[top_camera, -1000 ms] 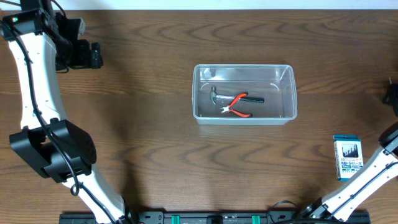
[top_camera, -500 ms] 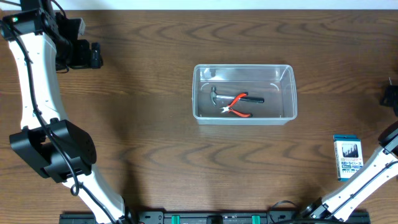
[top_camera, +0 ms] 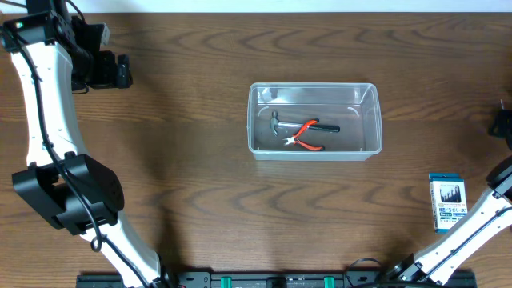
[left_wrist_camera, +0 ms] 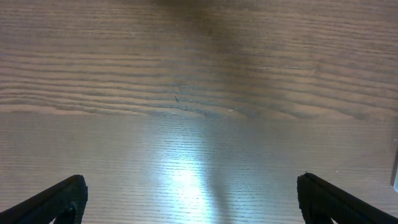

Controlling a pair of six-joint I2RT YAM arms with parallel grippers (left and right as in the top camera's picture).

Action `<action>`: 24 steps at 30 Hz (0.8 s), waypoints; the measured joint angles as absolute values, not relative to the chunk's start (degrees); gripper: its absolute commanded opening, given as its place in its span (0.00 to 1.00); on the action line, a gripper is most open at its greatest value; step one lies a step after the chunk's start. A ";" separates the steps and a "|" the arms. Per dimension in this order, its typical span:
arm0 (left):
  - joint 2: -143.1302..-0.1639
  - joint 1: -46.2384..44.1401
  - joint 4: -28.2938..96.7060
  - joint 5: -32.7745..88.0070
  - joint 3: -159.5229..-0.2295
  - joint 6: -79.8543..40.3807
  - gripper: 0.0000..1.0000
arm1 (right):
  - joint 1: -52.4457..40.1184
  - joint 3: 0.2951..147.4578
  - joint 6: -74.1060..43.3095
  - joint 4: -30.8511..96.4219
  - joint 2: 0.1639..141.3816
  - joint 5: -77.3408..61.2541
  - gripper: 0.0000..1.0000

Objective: Pack container
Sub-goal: 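Align the right gripper over the screwdriver's black handle, then close the right gripper on the screwdriver handle and lift it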

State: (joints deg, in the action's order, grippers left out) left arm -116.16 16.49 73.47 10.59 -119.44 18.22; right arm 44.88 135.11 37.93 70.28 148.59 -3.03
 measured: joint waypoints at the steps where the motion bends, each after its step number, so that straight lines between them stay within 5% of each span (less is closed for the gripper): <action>1: -116.16 16.49 73.47 10.59 -119.44 18.22 0.98 | 44.88 135.11 37.93 70.26 148.59 -3.03 0.98; 24: -116.16 16.49 73.47 10.59 -119.44 18.22 0.98 | 44.88 133.73 38.52 70.15 148.59 -1.50 0.99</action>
State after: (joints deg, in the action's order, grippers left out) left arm -116.16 16.49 73.47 10.59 -119.44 18.22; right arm 44.88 133.73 38.52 70.15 148.59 -1.50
